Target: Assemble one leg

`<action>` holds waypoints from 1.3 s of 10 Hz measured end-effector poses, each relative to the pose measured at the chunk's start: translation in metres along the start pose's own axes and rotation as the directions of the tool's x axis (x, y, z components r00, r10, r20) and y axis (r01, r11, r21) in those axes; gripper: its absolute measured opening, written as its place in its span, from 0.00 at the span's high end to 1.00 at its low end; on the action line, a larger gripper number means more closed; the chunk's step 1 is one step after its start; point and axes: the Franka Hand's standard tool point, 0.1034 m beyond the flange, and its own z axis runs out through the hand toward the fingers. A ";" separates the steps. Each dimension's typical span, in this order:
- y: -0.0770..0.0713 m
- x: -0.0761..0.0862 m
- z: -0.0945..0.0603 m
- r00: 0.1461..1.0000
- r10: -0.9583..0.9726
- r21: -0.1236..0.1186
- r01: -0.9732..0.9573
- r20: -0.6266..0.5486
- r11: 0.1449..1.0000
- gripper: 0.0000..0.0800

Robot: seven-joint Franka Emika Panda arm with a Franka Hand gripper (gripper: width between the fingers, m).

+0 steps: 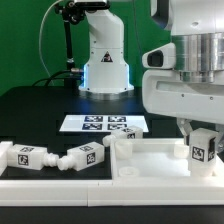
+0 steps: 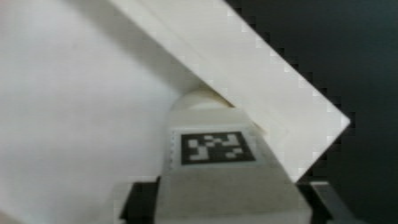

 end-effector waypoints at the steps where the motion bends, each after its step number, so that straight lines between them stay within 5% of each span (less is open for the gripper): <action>1: 0.000 -0.001 0.000 0.983 0.181 0.007 -0.182 0.020 0.983 0.64; 3: 0.000 0.001 0.000 0.917 0.396 0.015 -0.397 0.045 0.918 0.64; 5: 0.000 0.000 0.001 0.934 0.355 0.016 -0.356 0.045 0.934 0.64; 6: 0.000 0.000 0.001 0.935 0.352 0.016 -0.353 0.045 0.935 0.39; 7: 0.002 -0.002 0.002 0.985 0.170 0.001 -0.170 0.028 0.985 0.26; 9: 0.004 0.001 0.000 0.973 -0.230 -0.007 0.230 0.029 0.973 0.20; 13: 0.004 0.002 0.000 0.849 -0.527 0.001 0.527 0.029 0.850 0.19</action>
Offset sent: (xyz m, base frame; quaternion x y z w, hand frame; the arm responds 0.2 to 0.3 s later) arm 0.0000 0.0000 0.0000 0.0000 0.0000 0.1296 0.9916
